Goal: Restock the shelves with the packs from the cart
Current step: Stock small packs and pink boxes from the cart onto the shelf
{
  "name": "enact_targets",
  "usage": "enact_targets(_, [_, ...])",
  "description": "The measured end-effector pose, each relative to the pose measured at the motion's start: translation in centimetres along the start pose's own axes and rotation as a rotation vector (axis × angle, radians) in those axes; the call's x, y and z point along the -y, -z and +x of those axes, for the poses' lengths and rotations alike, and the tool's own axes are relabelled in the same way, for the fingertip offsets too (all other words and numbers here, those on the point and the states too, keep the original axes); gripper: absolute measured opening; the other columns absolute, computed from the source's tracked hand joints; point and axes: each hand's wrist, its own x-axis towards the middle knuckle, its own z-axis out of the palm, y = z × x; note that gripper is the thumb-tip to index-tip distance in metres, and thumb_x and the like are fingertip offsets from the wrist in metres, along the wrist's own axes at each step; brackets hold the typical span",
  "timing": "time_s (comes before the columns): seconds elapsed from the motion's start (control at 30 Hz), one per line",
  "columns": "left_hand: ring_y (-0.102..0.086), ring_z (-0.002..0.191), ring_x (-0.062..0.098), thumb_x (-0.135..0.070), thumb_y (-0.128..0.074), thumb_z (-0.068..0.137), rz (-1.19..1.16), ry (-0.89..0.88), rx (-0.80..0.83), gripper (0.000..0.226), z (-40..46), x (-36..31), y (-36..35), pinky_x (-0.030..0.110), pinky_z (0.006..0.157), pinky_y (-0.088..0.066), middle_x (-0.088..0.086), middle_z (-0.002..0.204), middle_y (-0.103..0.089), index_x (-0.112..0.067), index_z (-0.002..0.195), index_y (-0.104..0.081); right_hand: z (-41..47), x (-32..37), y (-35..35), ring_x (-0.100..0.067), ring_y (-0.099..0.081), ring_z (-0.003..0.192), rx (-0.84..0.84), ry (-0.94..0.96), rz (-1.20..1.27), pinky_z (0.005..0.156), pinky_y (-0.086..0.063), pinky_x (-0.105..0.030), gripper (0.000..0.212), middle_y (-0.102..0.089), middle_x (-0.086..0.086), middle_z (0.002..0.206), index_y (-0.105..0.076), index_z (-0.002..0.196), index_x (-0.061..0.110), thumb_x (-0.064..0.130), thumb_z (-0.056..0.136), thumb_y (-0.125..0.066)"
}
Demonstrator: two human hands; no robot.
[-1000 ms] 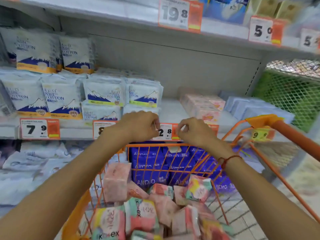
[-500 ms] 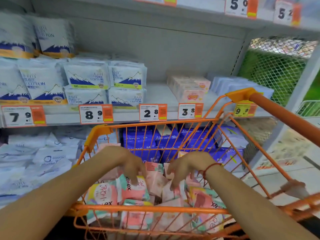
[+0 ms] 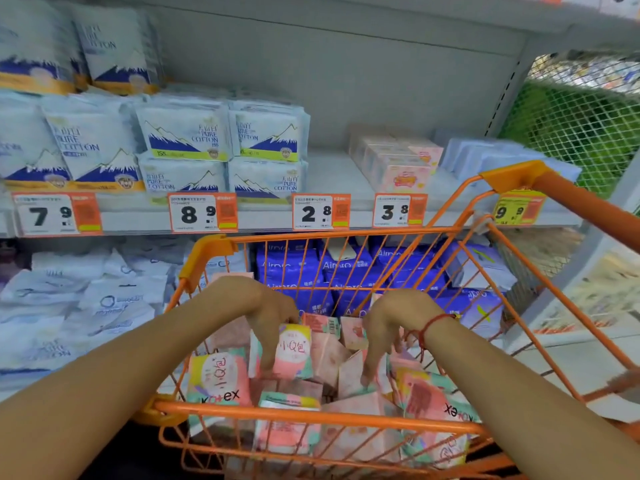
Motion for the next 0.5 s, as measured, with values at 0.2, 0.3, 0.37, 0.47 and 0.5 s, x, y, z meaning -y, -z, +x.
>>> enact_targets(0.2, [-0.039, 0.131, 0.021, -0.026, -0.080, 0.071, 0.032, -0.048, -0.026, 0.087, 0.2, 1.2, 0.1, 0.039, 0.106, -0.038, -0.001, 0.146, -0.035, -0.026, 0.143, -0.030, 0.1, -1.2, 0.8, -0.016, -0.061, 0.090, 0.162, 0.132, 0.330, 0.089, -0.054, -0.033, 0.047, -0.062, 0.003, 0.091, -0.053, 0.114, 0.017, 0.031, 0.077, -0.077])
enact_targets(0.3, [-0.049, 0.122, 0.023, -0.019, -0.081, 0.070, -0.095, -0.087, -0.079, 0.084, -0.1, 1.5, 0.3, 0.038, 0.101, -0.043, 0.000, 0.139, -0.044, -0.026, 0.138, -0.032, -0.1, -2.3, 1.4, -0.020, -0.054, 0.092, 0.088, 0.245, 0.589, 0.078, -0.054, -0.032, 0.043, -0.055, 0.000, 0.092, -0.051, 0.110, 0.023, 0.003, 0.079, -0.072])
enact_targets(0.37, [-0.050, 0.121, 0.024, -0.017, -0.080, 0.071, -0.173, -0.090, -0.159, 0.088, -0.4, 1.8, 0.6, 0.035, 0.099, -0.044, 0.001, 0.139, -0.044, -0.024, 0.142, -0.028, -0.3, -3.1, 1.8, -0.019, -0.050, 0.088, -0.020, 0.292, 0.707, 0.065, -0.047, -0.023, 0.047, -0.057, 0.000, 0.091, -0.054, 0.112, 0.029, 0.001, 0.078, -0.071])
enact_targets(0.47, [-0.050, 0.122, 0.023, -0.018, -0.080, 0.072, -0.281, -0.093, -0.300, 0.091, -0.7, 2.8, 1.0, 0.028, 0.096, -0.044, 0.002, 0.138, -0.045, -0.021, 0.145, -0.025, -0.6, -4.0, 2.6, -0.019, -0.052, 0.104, -0.201, 0.321, 0.967, 0.071, -0.046, -0.023, 0.057, -0.053, -0.003, 0.118, -0.049, 0.128, 0.027, 0.007, 0.080, -0.071])
enact_targets(0.5, [-0.049, 0.122, 0.022, -0.020, -0.080, 0.072, -0.288, -0.102, -0.342, 0.089, -0.8, 3.2, 1.2, 0.024, 0.093, -0.042, 0.000, 0.136, -0.046, -0.020, 0.143, -0.027, -0.6, -4.2, 2.9, -0.018, -0.052, 0.112, -0.246, 0.340, 1.074, 0.079, -0.049, -0.025, 0.057, -0.051, -0.001, 0.121, -0.048, 0.132, 0.025, 0.011, 0.082, -0.070])
